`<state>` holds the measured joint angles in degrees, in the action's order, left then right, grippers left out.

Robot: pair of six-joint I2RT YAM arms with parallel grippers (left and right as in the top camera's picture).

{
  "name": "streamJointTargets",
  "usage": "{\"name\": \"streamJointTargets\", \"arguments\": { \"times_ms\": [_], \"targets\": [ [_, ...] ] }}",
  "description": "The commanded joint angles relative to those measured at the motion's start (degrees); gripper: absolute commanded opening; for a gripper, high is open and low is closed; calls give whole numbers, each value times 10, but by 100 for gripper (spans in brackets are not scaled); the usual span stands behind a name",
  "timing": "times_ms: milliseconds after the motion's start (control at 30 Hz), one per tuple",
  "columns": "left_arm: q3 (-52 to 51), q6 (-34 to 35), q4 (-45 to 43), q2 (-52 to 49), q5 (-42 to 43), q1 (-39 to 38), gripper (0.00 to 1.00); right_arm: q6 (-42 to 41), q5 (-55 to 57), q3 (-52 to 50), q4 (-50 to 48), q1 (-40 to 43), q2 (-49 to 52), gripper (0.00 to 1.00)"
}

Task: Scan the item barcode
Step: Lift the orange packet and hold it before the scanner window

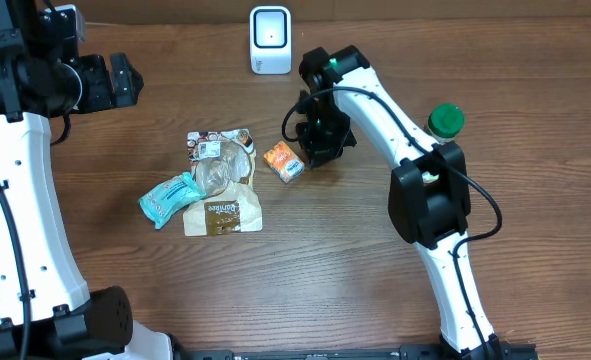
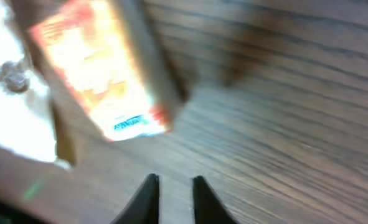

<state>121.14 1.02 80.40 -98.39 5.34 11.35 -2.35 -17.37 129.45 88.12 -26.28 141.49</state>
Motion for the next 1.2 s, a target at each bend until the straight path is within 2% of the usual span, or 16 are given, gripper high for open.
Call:
{"name": "streamJointTargets", "arguments": {
  "times_ms": [0,33,100,167,467,500,667,767,867,1033,1167],
  "targets": [
    [8,-13,0,2,4,-1,100,42,-37,9,-16,2,-28,29],
    [8,-13,0,2,4,-1,100,42,-37,-2,-33,2,-28,37],
    [8,-13,-1,2,4,-1,100,42,-37,-16,-57,2,-28,42],
    [8,-13,-1,2,4,-1,100,38,-38,-46,-103,2,-28,42],
    [8,-13,-1,2,4,-1,100,37,-55,-139,-197,2,-28,41],
    [8,-13,-1,2,4,-1,100,37,-66,-148,-207,2,-27,40],
    [8,-13,0,2,4,-1,100,22,-97,-168,-223,2,-27,4],
    [8,-13,-1,2,4,-1,100,-30,-101,-154,-196,6,-27,4],
    [8,-13,-1,2,4,-1,100,-32,-148,-129,-169,17,-37,4],
    [8,-13,-1,2,4,-1,100,14,-312,-76,-144,47,-71,4],
    [8,-13,0,2,4,-1,100,14,-454,-53,-150,80,-100,4]
  ]
}}
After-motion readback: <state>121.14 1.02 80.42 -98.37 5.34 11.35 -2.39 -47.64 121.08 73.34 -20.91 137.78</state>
